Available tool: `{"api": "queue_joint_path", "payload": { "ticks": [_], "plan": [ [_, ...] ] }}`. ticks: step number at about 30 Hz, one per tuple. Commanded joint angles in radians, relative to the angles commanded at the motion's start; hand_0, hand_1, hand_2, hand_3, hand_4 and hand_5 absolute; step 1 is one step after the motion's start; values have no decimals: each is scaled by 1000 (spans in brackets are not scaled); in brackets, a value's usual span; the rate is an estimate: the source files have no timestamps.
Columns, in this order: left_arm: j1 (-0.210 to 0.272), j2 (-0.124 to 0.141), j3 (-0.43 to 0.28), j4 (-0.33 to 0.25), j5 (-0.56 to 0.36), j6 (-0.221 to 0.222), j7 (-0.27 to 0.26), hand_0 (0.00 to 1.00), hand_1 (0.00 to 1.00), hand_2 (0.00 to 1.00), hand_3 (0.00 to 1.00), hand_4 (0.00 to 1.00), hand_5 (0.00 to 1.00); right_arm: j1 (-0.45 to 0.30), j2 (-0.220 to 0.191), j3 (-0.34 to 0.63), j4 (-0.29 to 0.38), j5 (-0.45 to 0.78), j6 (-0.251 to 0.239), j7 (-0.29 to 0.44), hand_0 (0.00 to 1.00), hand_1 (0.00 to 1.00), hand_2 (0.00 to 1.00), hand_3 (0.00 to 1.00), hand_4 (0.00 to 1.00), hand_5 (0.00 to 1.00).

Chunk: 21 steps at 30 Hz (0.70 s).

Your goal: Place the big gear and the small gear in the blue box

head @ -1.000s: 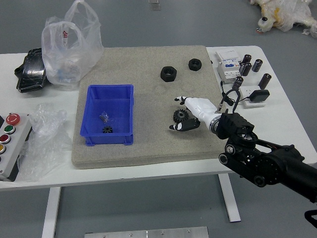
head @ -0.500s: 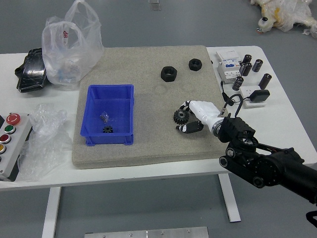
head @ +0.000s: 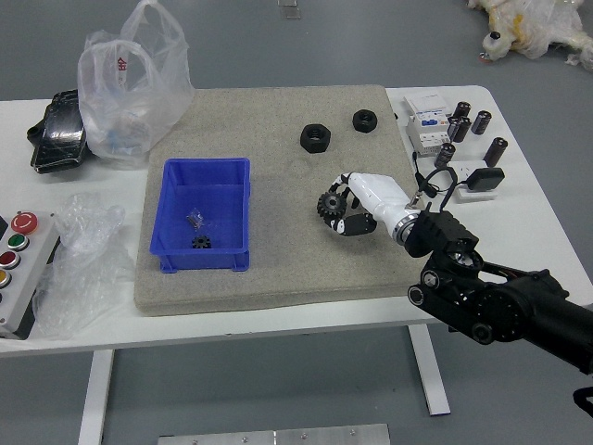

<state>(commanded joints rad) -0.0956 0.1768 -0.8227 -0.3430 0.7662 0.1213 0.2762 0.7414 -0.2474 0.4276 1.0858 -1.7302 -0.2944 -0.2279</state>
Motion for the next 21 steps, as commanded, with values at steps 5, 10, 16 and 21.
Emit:
{"api": "queue_joint_path", "payload": {
  "ticks": [5,10,16,21],
  "plan": [
    [0,1,-6,-1,9,-1,5,641,567,553,655,640,295,93,49,-65,101,-31,11,-19,361,483,327,382,133,2],
    [-1,2,-9,-3,14,-2,8,641,565,553,653,640,295,192,122,-156,152,-41,30,-32,442,535,474,412,223,2],
    [-1,6,-15,-4,22,-4,12,641,566,553,654,639,295,259,183,-221,125,-53,51,-34,600,668,641,476,232,2],
    [-1,8,-16,-4,23,-3,13,641,566,553,654,639,295,256,207,-255,70,-57,67,-40,600,668,641,476,232,2]
  ]
}}
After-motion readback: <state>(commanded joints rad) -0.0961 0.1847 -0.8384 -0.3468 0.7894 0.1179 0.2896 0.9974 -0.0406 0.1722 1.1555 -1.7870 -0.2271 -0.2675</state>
